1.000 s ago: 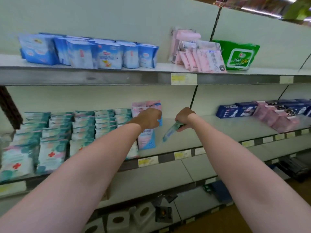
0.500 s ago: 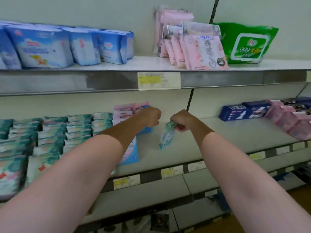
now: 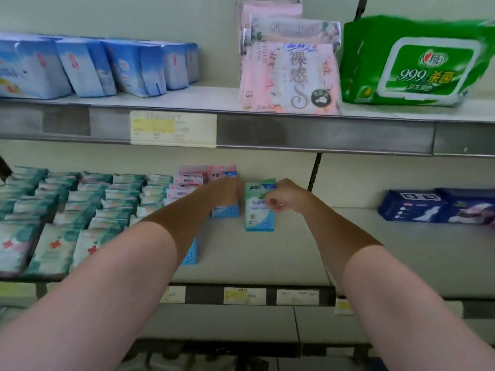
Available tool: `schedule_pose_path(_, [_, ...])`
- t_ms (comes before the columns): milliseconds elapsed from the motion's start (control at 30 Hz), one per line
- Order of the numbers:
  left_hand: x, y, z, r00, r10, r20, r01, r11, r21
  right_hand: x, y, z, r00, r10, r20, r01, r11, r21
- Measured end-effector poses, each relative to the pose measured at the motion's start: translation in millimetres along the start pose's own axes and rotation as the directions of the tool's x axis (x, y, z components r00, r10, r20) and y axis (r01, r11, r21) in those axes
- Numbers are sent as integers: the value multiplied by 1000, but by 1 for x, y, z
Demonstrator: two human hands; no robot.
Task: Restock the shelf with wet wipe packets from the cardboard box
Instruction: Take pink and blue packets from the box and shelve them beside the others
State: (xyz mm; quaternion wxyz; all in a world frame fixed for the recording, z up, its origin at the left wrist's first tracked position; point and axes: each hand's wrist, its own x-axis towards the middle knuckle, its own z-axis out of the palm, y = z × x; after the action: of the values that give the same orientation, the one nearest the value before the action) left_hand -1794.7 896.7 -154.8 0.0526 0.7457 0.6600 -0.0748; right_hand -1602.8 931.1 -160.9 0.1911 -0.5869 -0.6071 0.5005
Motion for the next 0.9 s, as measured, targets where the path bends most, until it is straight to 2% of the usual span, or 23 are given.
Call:
schedule_pose_path(67, [-1,4,1,999,-32,-4,32,999,0,5,6,4,999,-48,-22,47,998,-45])
schedule_pose_path(200, [-3,6,-2,996,-88,-22,87,995,-46,11,12,10,994,-106,-34,106,994,1])
schedule_pose_path(333, [-7,3,-5,993,-118,-29,117,992,-58,10,20,13,994,-84,76,88,995,-50])
schedule_pose_path(400, [-10,4,-4,992,-124,-11,123,991,-49,10,29,17,992,-68,105,68,998,-1])
schedule_pose_path(500, [-13,5,-4,989,-144,-24,141,986,-91,9,36,22,992,-72,102,53,984,171])
schedule_pose_path(567, [-14,8,-5,987,-160,-26,157,984,-88,11,36,21,990,-93,104,72,980,188])
schedule_pose_path(767, [-11,11,-6,981,-178,-80,173,983,-67,16,37,26,967,-251,-55,250,968,-18])
schedule_pose_path(900, [-10,12,-7,979,-190,-75,183,979,-88,23,33,28,936,-300,-183,280,952,-127])
